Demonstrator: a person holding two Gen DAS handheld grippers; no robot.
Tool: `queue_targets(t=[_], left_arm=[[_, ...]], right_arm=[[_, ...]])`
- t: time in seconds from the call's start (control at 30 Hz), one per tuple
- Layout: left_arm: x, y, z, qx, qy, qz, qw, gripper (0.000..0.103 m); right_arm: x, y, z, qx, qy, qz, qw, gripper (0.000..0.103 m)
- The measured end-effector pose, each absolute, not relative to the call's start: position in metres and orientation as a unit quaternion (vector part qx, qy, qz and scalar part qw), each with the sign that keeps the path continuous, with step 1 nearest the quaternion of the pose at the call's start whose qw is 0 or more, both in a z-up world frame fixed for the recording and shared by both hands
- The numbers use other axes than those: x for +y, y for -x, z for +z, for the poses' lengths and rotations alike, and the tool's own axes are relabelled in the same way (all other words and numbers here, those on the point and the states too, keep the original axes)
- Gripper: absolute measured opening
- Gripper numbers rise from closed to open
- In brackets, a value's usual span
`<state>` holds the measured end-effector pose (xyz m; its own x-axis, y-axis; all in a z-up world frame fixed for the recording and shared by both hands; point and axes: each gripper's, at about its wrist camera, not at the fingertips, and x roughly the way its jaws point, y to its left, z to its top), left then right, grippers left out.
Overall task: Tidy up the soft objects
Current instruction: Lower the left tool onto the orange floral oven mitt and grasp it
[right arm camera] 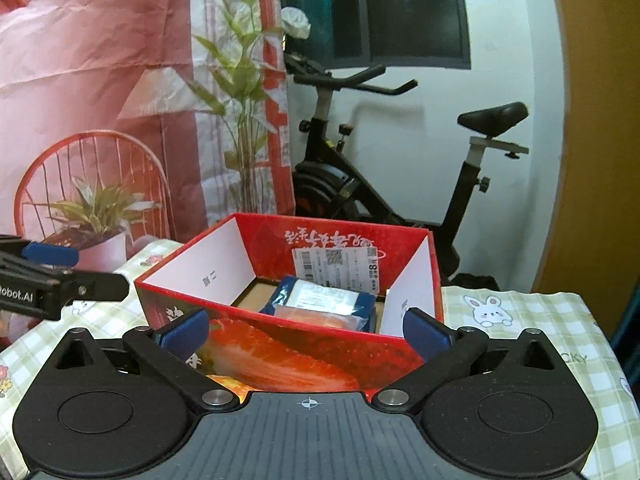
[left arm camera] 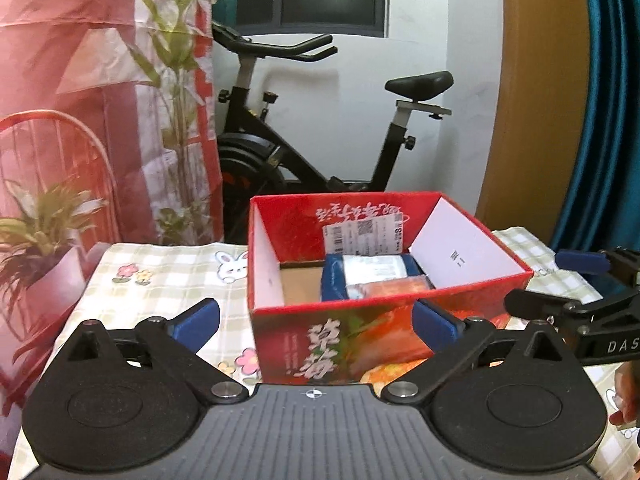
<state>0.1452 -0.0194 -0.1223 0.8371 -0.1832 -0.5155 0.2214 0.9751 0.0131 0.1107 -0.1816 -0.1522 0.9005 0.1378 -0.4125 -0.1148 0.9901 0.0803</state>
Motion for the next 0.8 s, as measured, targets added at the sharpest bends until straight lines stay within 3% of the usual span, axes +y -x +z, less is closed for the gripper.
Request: queue_targets(t=[0.5, 0.8], left_arm=[[-0.019, -0.116, -0.156, 0.287, -0.022, -0.105, 0.952, 0.103], [-0.009, -0.114, -0.178, 0.312, 0.004, -0.099, 0.945, 0.103]], right_arm=[[-0.176, -0.082, -0.179, 0.189, -0.048, 0.037, 0.980, 0.103], [-0.167, -0.079, -0.224, 0.244, -0.029, -0.001, 0.969, 0.103]])
